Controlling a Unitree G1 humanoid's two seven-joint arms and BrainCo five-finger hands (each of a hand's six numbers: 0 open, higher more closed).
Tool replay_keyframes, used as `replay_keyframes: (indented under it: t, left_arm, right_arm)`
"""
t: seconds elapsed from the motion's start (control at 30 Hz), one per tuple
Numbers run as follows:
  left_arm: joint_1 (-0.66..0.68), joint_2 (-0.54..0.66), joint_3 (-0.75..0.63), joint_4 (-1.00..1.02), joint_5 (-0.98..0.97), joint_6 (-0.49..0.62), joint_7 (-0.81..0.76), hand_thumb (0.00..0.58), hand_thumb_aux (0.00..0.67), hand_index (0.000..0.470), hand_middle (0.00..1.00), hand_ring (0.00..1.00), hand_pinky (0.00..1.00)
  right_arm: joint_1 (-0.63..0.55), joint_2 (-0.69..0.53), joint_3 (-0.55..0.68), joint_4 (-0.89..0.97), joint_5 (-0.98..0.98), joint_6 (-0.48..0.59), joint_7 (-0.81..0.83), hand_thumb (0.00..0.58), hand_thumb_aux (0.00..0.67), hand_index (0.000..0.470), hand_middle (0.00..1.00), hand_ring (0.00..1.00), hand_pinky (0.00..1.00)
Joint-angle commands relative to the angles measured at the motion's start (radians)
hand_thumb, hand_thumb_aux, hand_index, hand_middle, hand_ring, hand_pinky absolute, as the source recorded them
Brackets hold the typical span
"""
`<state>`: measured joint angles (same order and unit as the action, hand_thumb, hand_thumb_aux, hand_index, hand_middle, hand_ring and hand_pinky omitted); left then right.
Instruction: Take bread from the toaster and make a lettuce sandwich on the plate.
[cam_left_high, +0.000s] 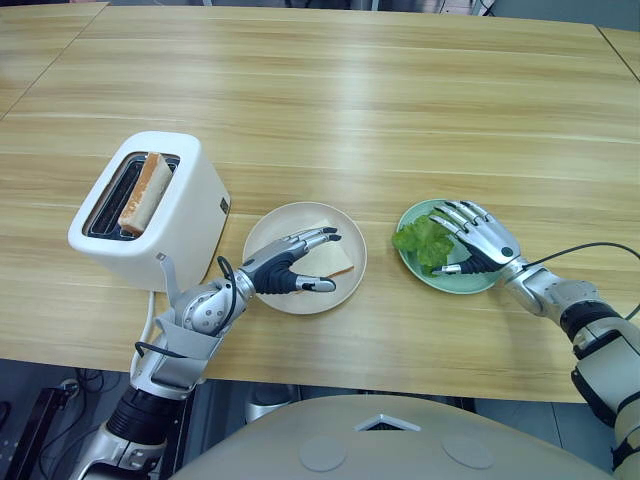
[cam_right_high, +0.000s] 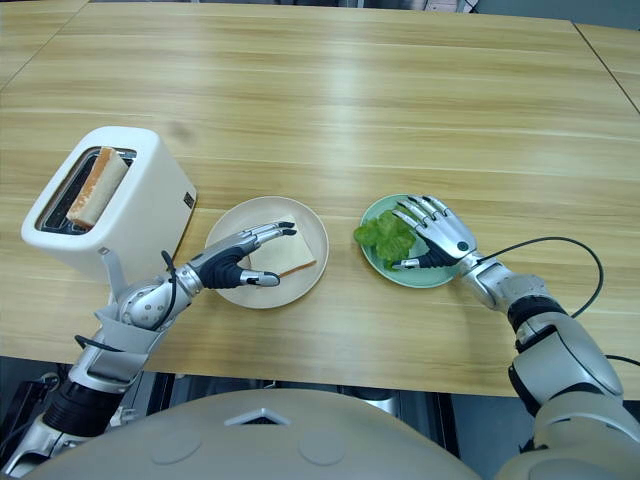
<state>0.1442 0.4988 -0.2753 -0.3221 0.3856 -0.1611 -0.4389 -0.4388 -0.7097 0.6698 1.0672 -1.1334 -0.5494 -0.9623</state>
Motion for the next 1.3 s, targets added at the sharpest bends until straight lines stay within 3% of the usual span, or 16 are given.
replay_keyframes:
  t: [0.03,0.27,0.3,0.33,0.37,0.4,1.07,1.3]
  left_arm:
    - [-0.004,-0.005,-0.021,0.024,0.01,0.001,-0.005,0.0,0.0,0.0,0.0,0.0,0.0]
    - [-0.007,-0.008,-0.029,0.026,0.014,0.006,-0.004,0.0,0.0,0.0,0.0,0.0,0.0]
    - [-0.006,-0.008,-0.029,0.026,0.014,0.006,-0.004,0.0,0.0,0.0,0.0,0.0,0.0]
    - [-0.006,-0.008,-0.029,0.026,0.015,0.005,-0.004,0.0,0.0,0.0,0.0,0.0,0.0]
    - [-0.006,-0.008,-0.03,0.026,0.015,0.005,-0.003,0.0,0.0,0.0,0.0,0.0,0.0]
    - [-0.005,-0.008,-0.03,0.025,0.016,0.005,-0.003,0.0,0.0,0.0,0.0,0.0,0.0]
    - [-0.002,-0.001,-0.017,0.029,0.015,-0.001,0.006,0.0,0.0,0.0,0.0,0.0,0.0]
    - [-0.003,0.005,-0.001,0.039,0.004,-0.006,0.011,0.0,0.0,0.0,0.0,0.0,0.0]
  right_arm:
    - [-0.009,0.027,0.028,0.021,0.005,-0.006,-0.006,0.0,0.0,0.0,0.0,0.0,0.0]
    - [-0.003,0.055,0.053,0.026,0.008,-0.008,-0.012,0.0,0.0,0.0,0.0,0.0,0.0]
    - [-0.002,0.056,0.053,0.024,0.009,-0.007,-0.014,0.16,0.1,0.069,0.0,0.0,0.0]
    - [-0.003,0.056,0.055,0.025,0.01,-0.009,-0.012,0.466,0.373,0.256,0.0,0.0,0.0]
    - [-0.004,0.056,0.056,0.025,0.011,-0.01,-0.011,0.466,0.373,0.256,0.0,0.0,0.0]
    - [-0.006,0.056,0.058,0.025,0.012,-0.012,-0.01,0.58,0.67,0.46,0.0,0.0,0.0]
    - [-0.026,0.03,0.05,-0.025,0.039,-0.017,-0.068,0.58,0.67,0.46,0.0,0.0,0.0]
    - [0.023,-0.019,-0.034,-0.383,0.077,-0.003,-0.019,0.58,0.67,0.46,0.0,0.0,0.0]
